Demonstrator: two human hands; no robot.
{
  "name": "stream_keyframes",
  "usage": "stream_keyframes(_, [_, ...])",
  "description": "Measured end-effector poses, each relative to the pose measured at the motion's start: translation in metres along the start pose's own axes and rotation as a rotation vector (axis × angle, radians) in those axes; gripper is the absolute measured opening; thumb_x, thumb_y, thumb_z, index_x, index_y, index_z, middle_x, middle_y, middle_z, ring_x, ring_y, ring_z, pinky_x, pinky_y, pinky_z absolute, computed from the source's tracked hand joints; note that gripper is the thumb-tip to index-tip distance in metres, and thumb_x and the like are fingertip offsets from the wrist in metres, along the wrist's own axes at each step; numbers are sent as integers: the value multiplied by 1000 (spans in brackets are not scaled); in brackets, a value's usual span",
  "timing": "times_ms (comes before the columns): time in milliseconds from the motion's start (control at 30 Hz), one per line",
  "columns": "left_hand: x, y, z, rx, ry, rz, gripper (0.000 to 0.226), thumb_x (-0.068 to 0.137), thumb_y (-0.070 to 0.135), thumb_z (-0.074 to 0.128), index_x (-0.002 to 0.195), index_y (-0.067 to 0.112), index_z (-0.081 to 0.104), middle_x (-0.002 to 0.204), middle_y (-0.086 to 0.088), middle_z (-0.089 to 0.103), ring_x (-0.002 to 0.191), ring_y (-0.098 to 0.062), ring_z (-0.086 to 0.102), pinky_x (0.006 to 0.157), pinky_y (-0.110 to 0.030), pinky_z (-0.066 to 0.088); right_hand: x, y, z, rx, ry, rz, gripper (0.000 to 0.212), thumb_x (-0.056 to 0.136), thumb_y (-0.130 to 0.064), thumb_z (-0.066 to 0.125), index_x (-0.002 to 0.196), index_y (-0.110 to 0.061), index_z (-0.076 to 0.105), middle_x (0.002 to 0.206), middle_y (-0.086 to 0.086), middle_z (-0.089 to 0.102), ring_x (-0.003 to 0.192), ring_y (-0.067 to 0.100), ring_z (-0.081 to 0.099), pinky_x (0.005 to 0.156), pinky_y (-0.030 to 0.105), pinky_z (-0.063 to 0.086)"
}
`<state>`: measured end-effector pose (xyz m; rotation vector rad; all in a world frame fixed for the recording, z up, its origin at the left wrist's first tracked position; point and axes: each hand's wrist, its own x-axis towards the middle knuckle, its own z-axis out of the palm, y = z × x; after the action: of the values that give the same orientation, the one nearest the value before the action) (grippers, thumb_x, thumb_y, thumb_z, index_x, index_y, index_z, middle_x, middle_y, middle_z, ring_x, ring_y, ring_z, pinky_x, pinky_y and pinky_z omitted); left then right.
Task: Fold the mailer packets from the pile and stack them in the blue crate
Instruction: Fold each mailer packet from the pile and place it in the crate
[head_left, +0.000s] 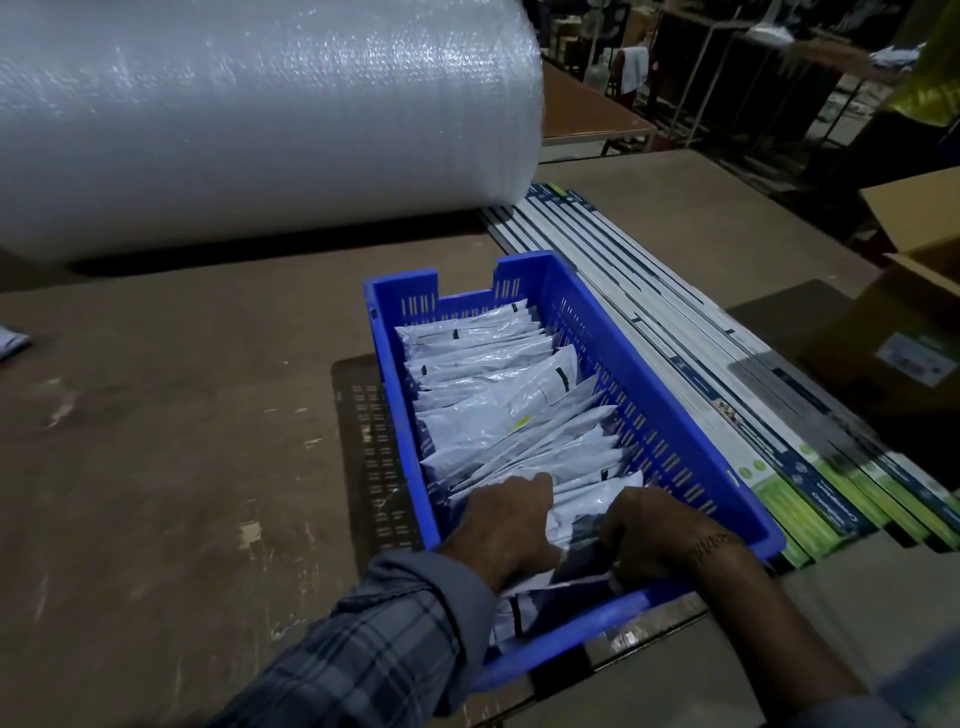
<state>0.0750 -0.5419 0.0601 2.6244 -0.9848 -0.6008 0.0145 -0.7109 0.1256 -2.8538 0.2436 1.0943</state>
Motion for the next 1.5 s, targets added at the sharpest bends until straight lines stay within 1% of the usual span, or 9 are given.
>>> stream_keyframes(100, [-14,-2,-24,-46,216,25,43,96,53,67,127,26,54,126,-2,66,117,-30,63,96,-44,48,-6,-6,-3,35,60,39,29,80,-23,85,109,-27,82,111,-4,77,103,14,71,85,22,55])
stream_keyframes(267, [-33,-39,-70,-52,698,117,28,100,47,63,115,24,66,110,3,67,101,-26,64,88,-45,49,-15,-51,-11,73,533,162,29,89,-34,77,117,-28,75,111,-2,76,106,22,70,88,38,60])
stream_keyframes(433, [-68,-139,-93,-154,883,-42,33,99,45,61,123,23,66,126,-1,62,116,-27,58,95,-43,51,-26,-143,-36,216,818,14,28,96,-47,66,115,-28,74,107,-5,75,98,22,70,79,36,57])
stream_keyframes(633, [-155,-302,-75,-152,758,-474,46,100,43,63,142,24,59,143,-7,57,126,-35,58,102,-49,52,-14,-264,-56,295,896,-166,29,91,-49,55,97,-25,70,92,-3,73,88,26,69,71,39,57])
stream_keyframes(767, [-218,-409,-70,-258,669,-711,51,97,50,60,143,26,56,138,-12,57,116,-39,64,95,-51,56,22,-350,-60,271,793,-341,21,98,-40,62,110,-28,74,101,-7,75,90,15,69,74,30,56])
stream_keyframes(900, [-257,-500,-92,-256,637,-858,56,98,45,64,148,22,54,145,-17,53,125,-44,57,104,-56,51,73,-435,-60,185,722,-502,27,101,-37,61,123,-26,72,112,-4,72,96,17,67,83,37,59])
stream_keyframes(1067, [-264,-611,-130,-119,606,-850,62,98,40,67,151,14,51,149,-17,52,132,-41,53,106,-57,48,142,-528,-50,168,563,-536,36,101,-37,57,131,-20,67,121,3,67,108,26,63,90,41,57])
stream_keyframes(1167, [-255,-666,-147,-66,608,-823,63,96,36,70,149,8,52,151,-19,47,135,-43,49,107,-58,47,186,-566,-25,68,474,-585,32,99,-37,55,116,-15,68,115,12,64,109,38,59,89,42,52])
stream_keyframes(1500, [-196,-789,-166,26,603,-930,80,93,42,68,160,16,31,164,-19,26,151,-41,28,115,-56,36,245,-588,9,-55,559,-480,31,89,-48,67,107,-24,63,122,6,53,102,33,51,75,38,46])
